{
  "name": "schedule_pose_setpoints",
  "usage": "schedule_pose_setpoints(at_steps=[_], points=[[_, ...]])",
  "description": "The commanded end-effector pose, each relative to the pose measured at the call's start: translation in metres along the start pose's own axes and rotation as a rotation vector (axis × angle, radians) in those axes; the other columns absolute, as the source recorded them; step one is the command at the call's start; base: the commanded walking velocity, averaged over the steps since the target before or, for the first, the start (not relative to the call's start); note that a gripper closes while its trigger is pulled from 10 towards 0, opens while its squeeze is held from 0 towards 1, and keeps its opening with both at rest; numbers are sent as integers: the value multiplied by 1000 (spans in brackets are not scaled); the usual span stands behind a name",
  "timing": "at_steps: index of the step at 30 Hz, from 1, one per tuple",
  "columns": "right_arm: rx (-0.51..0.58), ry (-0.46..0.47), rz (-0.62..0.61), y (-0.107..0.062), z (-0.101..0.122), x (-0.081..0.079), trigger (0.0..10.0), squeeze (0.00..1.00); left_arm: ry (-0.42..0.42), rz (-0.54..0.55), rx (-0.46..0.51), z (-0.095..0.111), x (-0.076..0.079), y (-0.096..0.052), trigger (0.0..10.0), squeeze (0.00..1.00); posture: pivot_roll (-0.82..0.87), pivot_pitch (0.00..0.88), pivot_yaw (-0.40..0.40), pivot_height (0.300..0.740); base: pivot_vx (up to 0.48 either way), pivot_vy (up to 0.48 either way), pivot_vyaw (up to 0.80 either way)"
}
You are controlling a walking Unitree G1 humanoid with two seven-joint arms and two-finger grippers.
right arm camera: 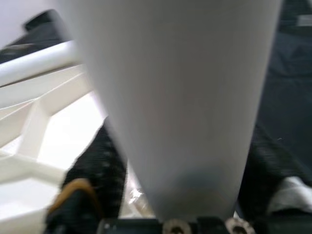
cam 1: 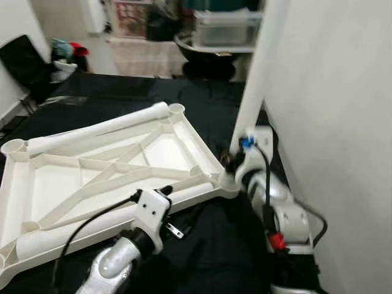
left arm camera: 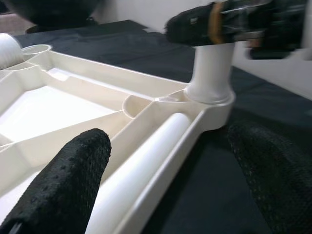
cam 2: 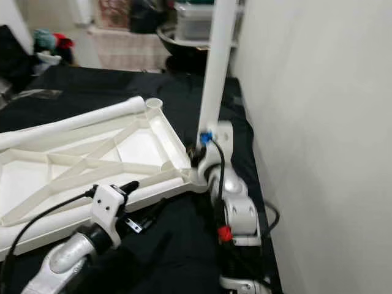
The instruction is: Building children table
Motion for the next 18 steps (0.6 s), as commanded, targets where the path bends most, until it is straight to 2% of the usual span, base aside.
schedule_pose_setpoints(at_steps=[1, 3, 4, 5, 6, 8, 9, 10, 11, 12, 13, 14, 15, 18], points=[[64, -14, 46, -5, 13, -4, 10000, 1000, -5, 42, -39, -8, -8, -1, 10000, 0, -15, 0, -21, 740, 0, 0, 0], [115, -76, 113, -16, 15, -2, 10000, 1000, 3, 88, -28, -7, -17, 1, 10000, 0, -30, 0, -16, 740, 0, 0, 0], [115, -76, 113, -16, 15, -2, 10000, 1000, 3, 88, -28, -7, -17, 1, 10000, 0, -30, 0, -16, 740, 0, 0, 0], [133, -92, 145, -23, 14, 0, 10000, 1000, -6, 128, -23, -8, -23, 2, 10000, 0, -40, 0, -6, 740, 0, 0, 0], [135, -124, 149, -31, 9, 7, 10000, 1000, -6, 168, -16, -7, -30, 1, 10000, 0, -48, 0, 1, 740, 0, 0, 0], [133, -146, 148, -35, 6, 13, 10000, 1000, -7, 195, -12, -6, -35, 1, 10000, 0, -51, 0, 7, 740, 0, 0, 0], [118, -141, 138, -45, -3, 22, 10000, 1000, 1, 231, -12, -6, -40, -1, 10000, 0, -51, 0, 8, 740, 0, 0, 0], [118, -141, 138, -45, -3, 22, 10000, 1000, 1, 231, -12, -6, -40, -1, 10000, 0, -51, 0, 8, 740, 0, 0, 0], [105, -123, 135, -55, -10, 28, 10000, 847, 12, 256, -15, -6, -44, -4, 10000, 0, -61, 0, 22, 740, 0, 0, 0], [92, -92, 133, -67, -19, 31, 10000, 506, 26, 301, -30, -8, -51, -11, 10000, 0, -66, 0, 31, 740, 0, 0, 0], [88, -69, 126, -75, -25, 33, 10000, 114, 45, 349, -54, -11, -58, -17, 10000, 0, -73, 2, 37, 740, 0, 0, 0], [88, -69, 126, -75, -25, 33, 10000, 114, 45, 349, -54, -11, -58, -17, 10000, 0, -73, 2, 37, 740, 0, 0, 0], [83, -28, 74, -80, -34, 35, 10000, 0, 49, 420, -81, -16, -69, -27, 10000, 0, -74, 9, 60, 740, 0, 0, 0], [74, -13, 31, -79, -41, 36, 10000, 0, 38, 453, -88, -19, -74, -32, 10000, 0, -73, 7, 64, 740, 0, 0, 0]])
Point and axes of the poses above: a point about 5 cm out from each wrist's last joint towards the gripper, its own y axis pointing out of the wrist towards the gripper, its own z axis along the axis of the wrist's last joint, x = y × z, the point moved 4 cm from there along y, pointing out of the wrist towards the gripper, and after that the axes turned 1 degree about -y, right-handed, at the moved point
